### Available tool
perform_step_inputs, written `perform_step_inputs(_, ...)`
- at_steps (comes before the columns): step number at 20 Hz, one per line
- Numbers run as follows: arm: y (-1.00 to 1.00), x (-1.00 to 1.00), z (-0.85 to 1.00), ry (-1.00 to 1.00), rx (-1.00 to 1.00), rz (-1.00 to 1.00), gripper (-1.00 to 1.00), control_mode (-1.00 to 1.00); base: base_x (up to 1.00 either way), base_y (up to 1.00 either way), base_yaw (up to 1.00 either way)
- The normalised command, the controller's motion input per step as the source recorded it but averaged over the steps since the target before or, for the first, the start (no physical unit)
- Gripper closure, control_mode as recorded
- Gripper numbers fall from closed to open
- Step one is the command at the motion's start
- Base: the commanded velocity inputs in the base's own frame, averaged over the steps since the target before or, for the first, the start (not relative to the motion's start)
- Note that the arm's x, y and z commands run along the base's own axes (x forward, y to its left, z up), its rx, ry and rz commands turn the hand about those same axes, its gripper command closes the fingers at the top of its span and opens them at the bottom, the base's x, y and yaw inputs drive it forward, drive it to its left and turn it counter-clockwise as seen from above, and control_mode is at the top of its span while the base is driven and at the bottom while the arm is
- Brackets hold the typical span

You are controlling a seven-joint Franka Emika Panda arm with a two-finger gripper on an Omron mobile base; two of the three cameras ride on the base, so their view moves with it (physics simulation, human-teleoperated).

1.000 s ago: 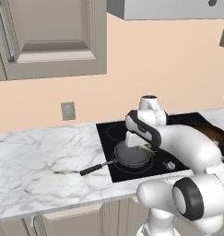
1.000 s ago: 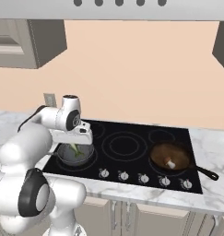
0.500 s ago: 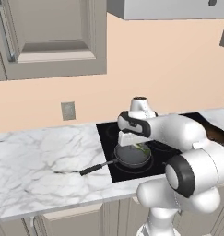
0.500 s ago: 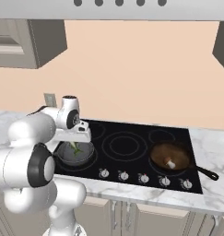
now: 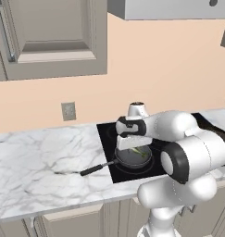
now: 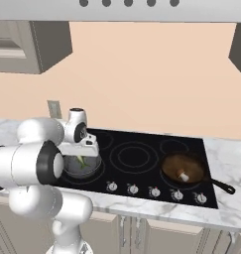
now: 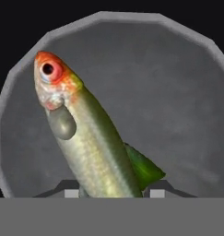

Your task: Place both pans onto different burners. Then place the mushroom and the fish on different pans.

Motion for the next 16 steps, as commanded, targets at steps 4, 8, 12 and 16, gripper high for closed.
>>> perform_step_inputs(4,0.0,0.1,-0.3,0.0,0.0,0.0,1.0,-1.0,0.0,0.0,0.0)
perform_step_inputs(8,0.01,0.11,-0.28,0.0,0.0,0.0,1.0,-1.0,0.0,0.0,0.0)
perform_step_inputs(12,0.0,0.06,-0.14,0.0,0.0,0.0,1.0,-1.0,0.0,0.0,0.0)
perform_step_inputs(16,0.0,0.02,-0.15,0.0,0.0,0.0,1.0,-1.0,0.0,0.0,0.0)
